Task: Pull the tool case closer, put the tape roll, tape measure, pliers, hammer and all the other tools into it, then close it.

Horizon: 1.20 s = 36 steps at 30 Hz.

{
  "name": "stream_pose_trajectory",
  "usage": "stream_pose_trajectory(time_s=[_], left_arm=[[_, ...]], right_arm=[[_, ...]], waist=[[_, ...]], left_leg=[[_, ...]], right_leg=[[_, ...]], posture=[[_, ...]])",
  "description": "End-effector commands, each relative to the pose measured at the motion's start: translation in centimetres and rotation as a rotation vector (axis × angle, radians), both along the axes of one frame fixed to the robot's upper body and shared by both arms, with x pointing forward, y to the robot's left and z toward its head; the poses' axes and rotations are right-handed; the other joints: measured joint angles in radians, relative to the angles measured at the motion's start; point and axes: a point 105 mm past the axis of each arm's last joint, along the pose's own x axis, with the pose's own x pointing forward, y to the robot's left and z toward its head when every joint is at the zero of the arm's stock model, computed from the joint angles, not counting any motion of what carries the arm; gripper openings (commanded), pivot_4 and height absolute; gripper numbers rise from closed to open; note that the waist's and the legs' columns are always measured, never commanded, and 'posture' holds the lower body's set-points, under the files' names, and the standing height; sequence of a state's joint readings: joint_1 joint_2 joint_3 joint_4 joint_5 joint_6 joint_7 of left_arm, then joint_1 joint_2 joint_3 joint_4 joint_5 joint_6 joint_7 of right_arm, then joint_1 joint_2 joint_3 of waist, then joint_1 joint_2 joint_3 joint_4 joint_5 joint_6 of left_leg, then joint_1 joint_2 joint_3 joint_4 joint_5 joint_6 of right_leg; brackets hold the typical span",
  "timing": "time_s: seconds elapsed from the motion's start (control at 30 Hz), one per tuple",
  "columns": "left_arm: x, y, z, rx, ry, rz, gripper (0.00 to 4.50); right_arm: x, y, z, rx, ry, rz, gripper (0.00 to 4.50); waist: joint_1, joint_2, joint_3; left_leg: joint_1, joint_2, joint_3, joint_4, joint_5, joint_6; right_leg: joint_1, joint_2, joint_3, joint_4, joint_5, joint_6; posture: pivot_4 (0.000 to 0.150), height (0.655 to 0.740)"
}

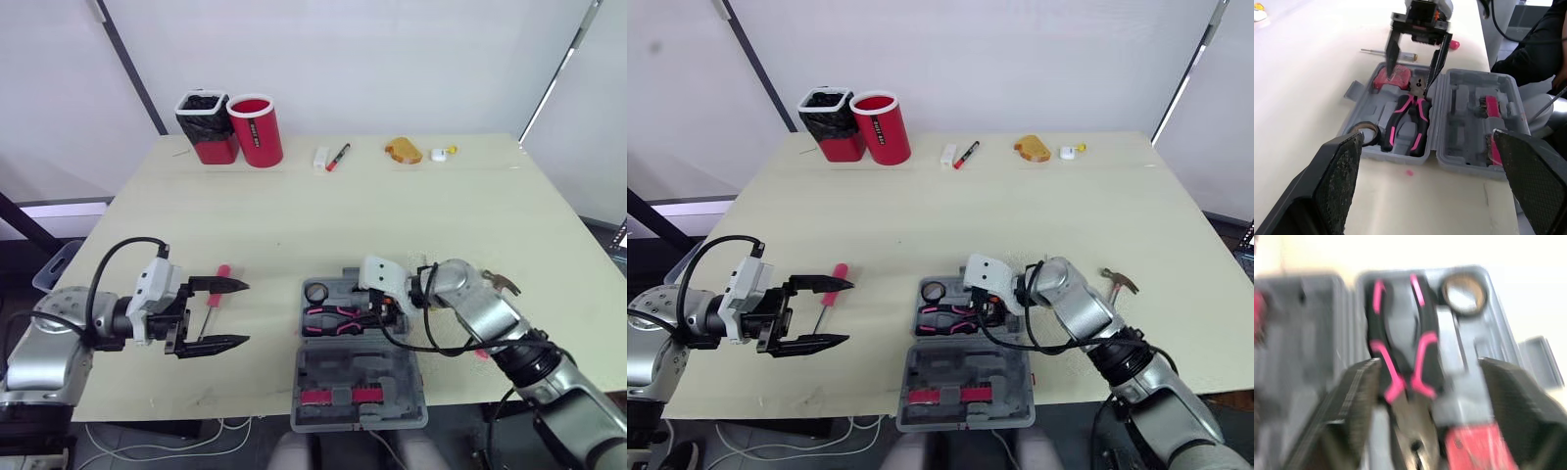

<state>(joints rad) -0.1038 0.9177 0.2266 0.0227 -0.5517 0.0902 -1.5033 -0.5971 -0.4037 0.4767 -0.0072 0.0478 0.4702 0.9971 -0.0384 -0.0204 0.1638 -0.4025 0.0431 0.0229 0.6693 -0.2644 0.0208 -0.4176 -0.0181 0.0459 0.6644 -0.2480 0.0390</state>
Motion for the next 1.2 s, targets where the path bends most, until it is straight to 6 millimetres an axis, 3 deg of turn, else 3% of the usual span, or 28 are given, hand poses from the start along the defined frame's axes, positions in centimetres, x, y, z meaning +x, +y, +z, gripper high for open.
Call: stream_pose_trajectory(time_s=[0.03,0.1,0.13,0.43,0.63,0.9,1.1,1.2], left_arm=[[0.0,-0.3,0.9,0.004,-0.043,-0.016,4.5],[0.0,-0.3,0.9,0.004,-0.043,-0.017,4.5],[0.0,-0.3,0.9,0.004,-0.042,-0.018,4.5],[-0.1,-0.3,0.8,0.005,-0.038,-0.017,4.5],[-0.2,-0.3,0.8,0.004,-0.041,-0.01,4.5],[-0.1,-0.5,0.6,-0.004,-0.043,-0.006,4.5],[-0.2,-0.7,0.3,-0.018,-0.042,0.007,4.5],[-0.3,-0.7,0.2,-0.032,-0.04,0.026,4.5]], right_arm=[[0.5,-0.1,0.6,0.072,-0.046,-0.021,0.94],[0.6,0.1,0.3,0.109,-0.039,-0.033,0.07],[0.7,0.2,0.0,0.125,-0.033,-0.042,0.02],[1.0,-0.2,-3.5,0.127,0.033,-0.096,0.02],[0.9,-2.8,-9.6,-0.068,0.205,-0.241,0.02],[-0.5,-4.8,-13.9,-0.264,0.366,-0.318,0.02],[-0.5,-5.9,-15.6,-0.346,0.373,-0.359,0.02],[0.4,-4.8,-13.6,-0.225,0.361,-0.366,0.02]], waist=[[0.0,0.0,0.0],[0.0,0.0,0.0],[0.0,0.0,0.0],[0.0,0.0,0.0],[-0.002,-0.001,-0.001],[-0.002,0.0,-0.018],[-0.002,-0.002,-0.036],[0.0,0.0,-0.039]], left_leg=[[0.0,0.0,0.0,0.0,0.0,0.0],[0.0,0.0,0.0,0.0,0.0,0.0],[0.0,0.0,0.0,0.0,0.0,0.0],[0.0,0.0,0.0,0.0,0.0,0.0],[0.005,0.0,0.0,0.0,0.0,0.0],[0.024,0.003,0.0,-0.001,0.0,0.0],[0.031,0.005,0.002,-0.001,0.0,0.0],[0.043,0.006,0.002,-0.003,0.0,-0.001]], right_leg=[[0.0,0.0,0.0,0.0,0.0,0.0],[0.0,0.0,0.0,0.0,0.0,0.0],[0.0,0.0,0.0,0.0,0.0,0.0],[0.001,0.0,0.001,0.0,0.0,0.0],[0.004,0.0,0.001,0.0,0.0,0.0],[0.02,0.0,0.001,0.0,-0.002,-0.004],[0.026,0.0,0.002,0.0,-0.004,-0.001],[0.037,-0.003,0.002,-0.002,-0.006,-0.003]], posture=[[0.15,0.74],[0.15,0.74],[0.15,0.74],[0.15,0.74],[0.15,0.74],[0.15,0.74],[0.15,0.74],[0.15,0.74]])
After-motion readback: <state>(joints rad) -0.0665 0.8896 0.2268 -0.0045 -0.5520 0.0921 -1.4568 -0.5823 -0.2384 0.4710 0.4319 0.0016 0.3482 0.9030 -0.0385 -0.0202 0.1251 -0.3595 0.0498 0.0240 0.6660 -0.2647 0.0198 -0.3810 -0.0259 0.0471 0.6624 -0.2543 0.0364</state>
